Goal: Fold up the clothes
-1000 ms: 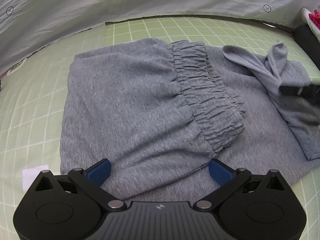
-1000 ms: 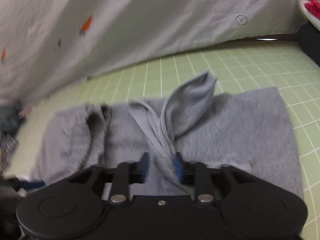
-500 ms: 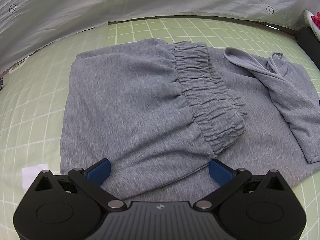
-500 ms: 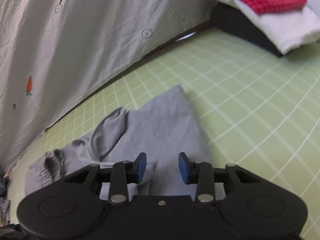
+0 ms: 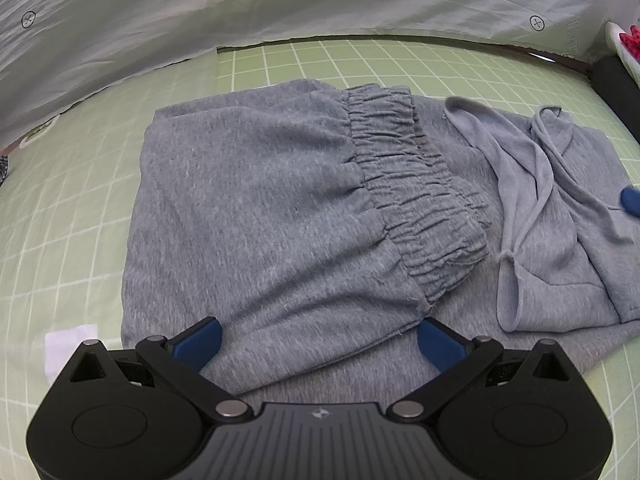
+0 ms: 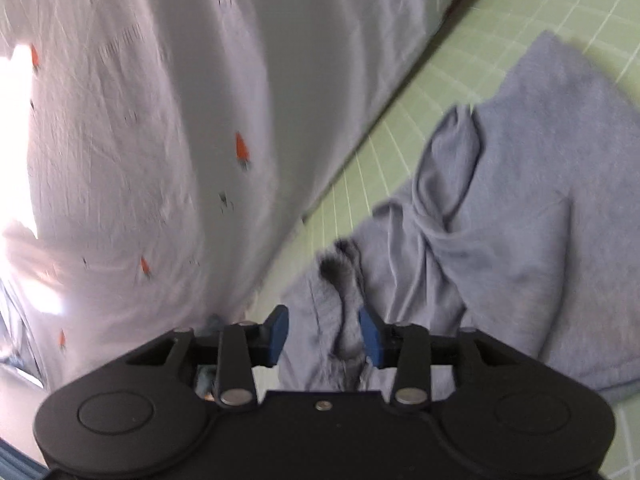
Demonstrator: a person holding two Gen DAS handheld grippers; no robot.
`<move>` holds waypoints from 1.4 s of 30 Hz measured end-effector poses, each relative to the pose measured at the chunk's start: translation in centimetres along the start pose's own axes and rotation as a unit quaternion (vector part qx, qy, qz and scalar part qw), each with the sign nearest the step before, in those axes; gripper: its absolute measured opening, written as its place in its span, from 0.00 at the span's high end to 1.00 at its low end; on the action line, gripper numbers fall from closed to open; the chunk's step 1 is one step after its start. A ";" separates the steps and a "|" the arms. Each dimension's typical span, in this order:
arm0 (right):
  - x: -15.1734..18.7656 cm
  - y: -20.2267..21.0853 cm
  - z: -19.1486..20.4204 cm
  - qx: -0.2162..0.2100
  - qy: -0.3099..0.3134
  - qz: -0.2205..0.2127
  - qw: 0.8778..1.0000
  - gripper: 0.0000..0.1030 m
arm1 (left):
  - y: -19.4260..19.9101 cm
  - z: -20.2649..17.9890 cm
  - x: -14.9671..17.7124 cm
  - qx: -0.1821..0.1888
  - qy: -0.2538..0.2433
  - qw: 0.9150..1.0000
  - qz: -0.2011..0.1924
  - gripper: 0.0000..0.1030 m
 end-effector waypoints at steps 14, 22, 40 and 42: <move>-0.7 2.7 -9.2 0.054 -0.249 -0.107 0.961 0.46 | 0.0 0.0 0.0 -0.001 0.002 1.000 -0.002 0.00; 2.4 -4.4 -3.8 -0.044 -0.207 0.060 0.976 0.41 | 0.0 0.0 0.0 -0.001 0.002 1.000 -0.004 0.00; -5.4 2.3 -4.4 0.190 -0.012 -0.076 0.979 0.47 | 2.6 2.7 -2.3 0.018 0.048 0.999 -0.010 0.00; -5.8 1.2 -4.0 0.214 0.029 -0.065 0.974 0.54 | 3.2 3.8 -3.1 0.009 0.062 0.998 -0.023 0.00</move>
Point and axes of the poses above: each gripper's, at about its wrist camera, not at the fingertips, and y roughly against the way its jaws point, z to its left, x to its underside, the point moved 9 cm from there along -y, roughly the way its jaws point, and after that the axes turned 8 degrees about z, right-handed, at the moved point
